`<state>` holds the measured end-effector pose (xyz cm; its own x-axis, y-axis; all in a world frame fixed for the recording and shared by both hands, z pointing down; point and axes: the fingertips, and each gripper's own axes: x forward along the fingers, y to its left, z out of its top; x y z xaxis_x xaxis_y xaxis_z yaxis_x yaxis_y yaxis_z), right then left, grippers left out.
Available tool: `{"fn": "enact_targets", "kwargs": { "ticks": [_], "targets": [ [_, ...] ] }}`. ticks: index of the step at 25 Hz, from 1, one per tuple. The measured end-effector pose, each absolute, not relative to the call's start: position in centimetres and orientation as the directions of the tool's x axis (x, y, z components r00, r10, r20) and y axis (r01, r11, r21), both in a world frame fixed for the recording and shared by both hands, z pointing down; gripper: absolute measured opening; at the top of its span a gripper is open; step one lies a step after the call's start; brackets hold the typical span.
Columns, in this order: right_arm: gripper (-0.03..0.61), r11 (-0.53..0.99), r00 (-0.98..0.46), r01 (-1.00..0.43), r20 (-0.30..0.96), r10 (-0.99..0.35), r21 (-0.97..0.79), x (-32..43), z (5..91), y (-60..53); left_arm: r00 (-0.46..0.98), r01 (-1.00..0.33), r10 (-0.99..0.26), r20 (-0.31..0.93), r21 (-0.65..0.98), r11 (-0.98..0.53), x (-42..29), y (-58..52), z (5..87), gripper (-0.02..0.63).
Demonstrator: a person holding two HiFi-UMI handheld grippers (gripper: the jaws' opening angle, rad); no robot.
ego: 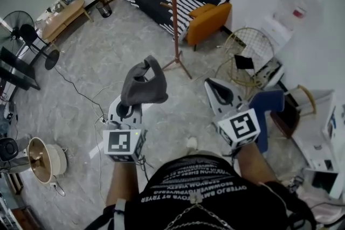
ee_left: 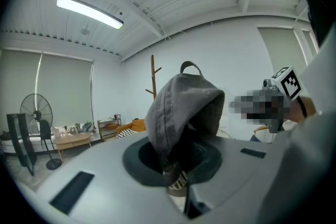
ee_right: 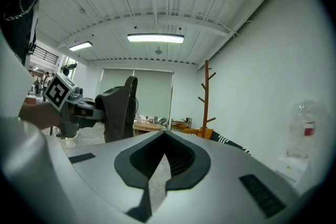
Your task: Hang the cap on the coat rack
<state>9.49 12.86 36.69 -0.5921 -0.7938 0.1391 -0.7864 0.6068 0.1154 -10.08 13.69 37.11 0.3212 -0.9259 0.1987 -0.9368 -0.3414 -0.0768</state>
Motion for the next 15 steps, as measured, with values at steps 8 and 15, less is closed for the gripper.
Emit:
{"fn": "enact_targets", "kwargs": {
  "ticks": [8, 15],
  "targets": [
    [0.003, 0.618, -0.609, -0.779, 0.107, -0.786, 0.101, 11.7, 35.5, 9.8, 0.304, -0.939, -0.939, 0.160, -0.119, -0.324, -8.1, 10.6, 34.5, 0.017],
    [0.003, 0.631, -0.622, -0.770, 0.107, -0.776, 0.095, 13.5, 36.4, 7.2, 0.270, -0.946, -0.942, 0.200, -0.125, -0.298, -7.0, 9.9, 35.6, 0.017]
  ]
}}
